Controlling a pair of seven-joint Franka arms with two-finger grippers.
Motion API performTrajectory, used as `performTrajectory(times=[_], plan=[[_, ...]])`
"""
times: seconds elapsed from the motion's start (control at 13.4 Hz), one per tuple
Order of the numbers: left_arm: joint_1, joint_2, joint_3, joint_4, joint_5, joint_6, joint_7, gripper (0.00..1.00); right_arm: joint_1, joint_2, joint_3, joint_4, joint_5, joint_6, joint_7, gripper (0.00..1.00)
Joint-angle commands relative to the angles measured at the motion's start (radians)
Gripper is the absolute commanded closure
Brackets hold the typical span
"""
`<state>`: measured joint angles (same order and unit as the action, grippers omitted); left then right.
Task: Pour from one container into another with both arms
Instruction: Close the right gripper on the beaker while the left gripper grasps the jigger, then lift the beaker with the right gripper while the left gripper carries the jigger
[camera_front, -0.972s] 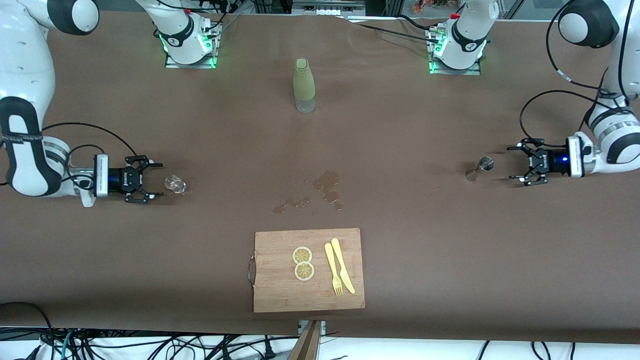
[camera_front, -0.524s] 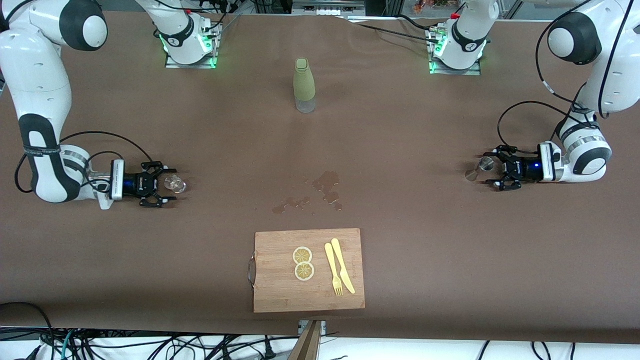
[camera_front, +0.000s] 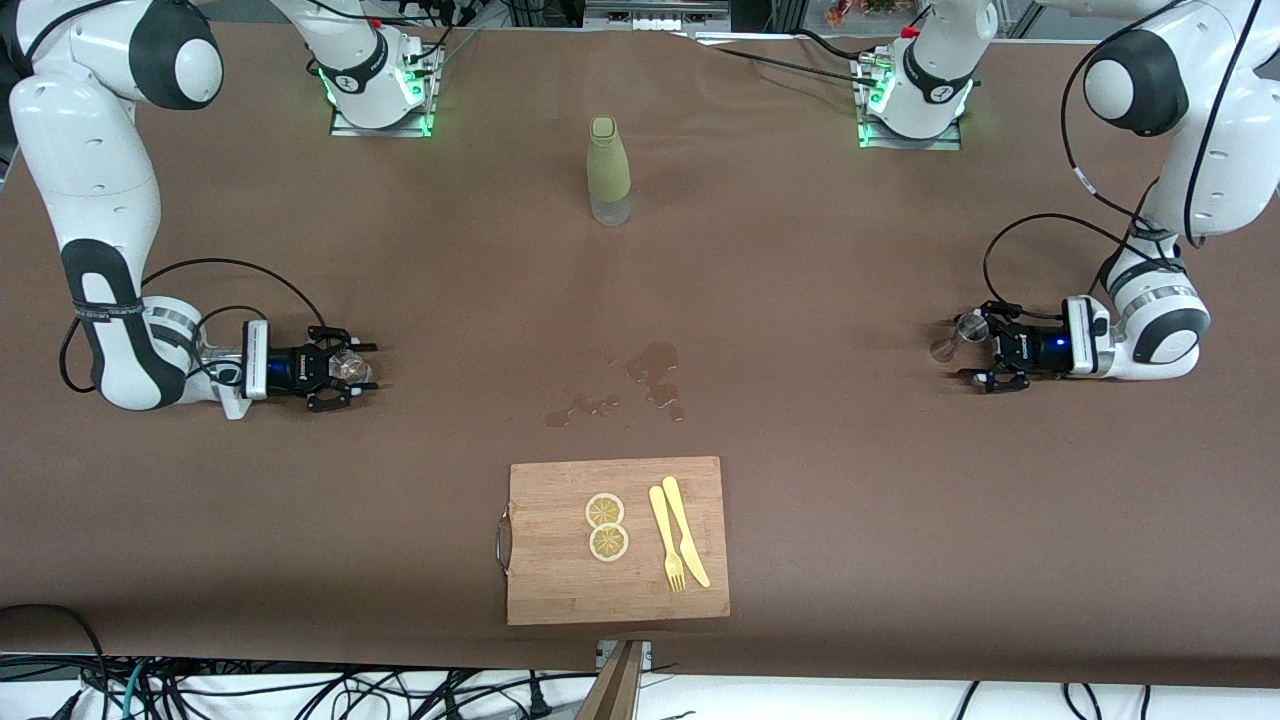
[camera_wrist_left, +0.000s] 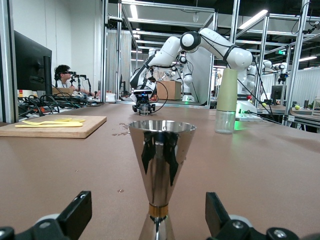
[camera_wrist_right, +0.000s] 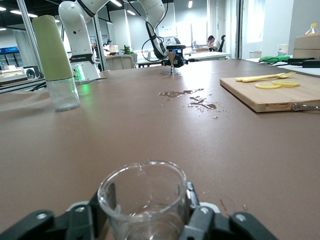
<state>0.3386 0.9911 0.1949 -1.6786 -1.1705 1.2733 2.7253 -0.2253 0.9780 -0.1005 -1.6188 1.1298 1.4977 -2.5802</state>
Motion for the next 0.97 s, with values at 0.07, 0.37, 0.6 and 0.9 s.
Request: performTrajectory(times=[0.07, 0.37, 0.6, 0.9], plan=[[-0.010, 0.012, 0.008, 0.010, -0.009, 0.001, 0.105, 0.01, -0.005, 0.018, 0.002, 0.020, 0.018, -0.036, -0.012, 1.00], [-0.009, 0.008, 0.011, 0.008, -0.008, -0.003, 0.105, 0.13, -0.005, 0.018, 0.027, 0.020, 0.021, -0.042, 0.047, 1.00], [-0.003, 0.006, 0.014, 0.008, 0.015, -0.006, 0.106, 0.16, 0.004, 0.008, 0.085, 0.027, 0.054, -0.051, 0.118, 1.00], [0.002, 0.008, 0.020, 0.002, 0.025, -0.020, 0.110, 0.53, 0.124, 0.010, 0.140, 0.060, 0.139, -0.039, 0.205, 1.00]])
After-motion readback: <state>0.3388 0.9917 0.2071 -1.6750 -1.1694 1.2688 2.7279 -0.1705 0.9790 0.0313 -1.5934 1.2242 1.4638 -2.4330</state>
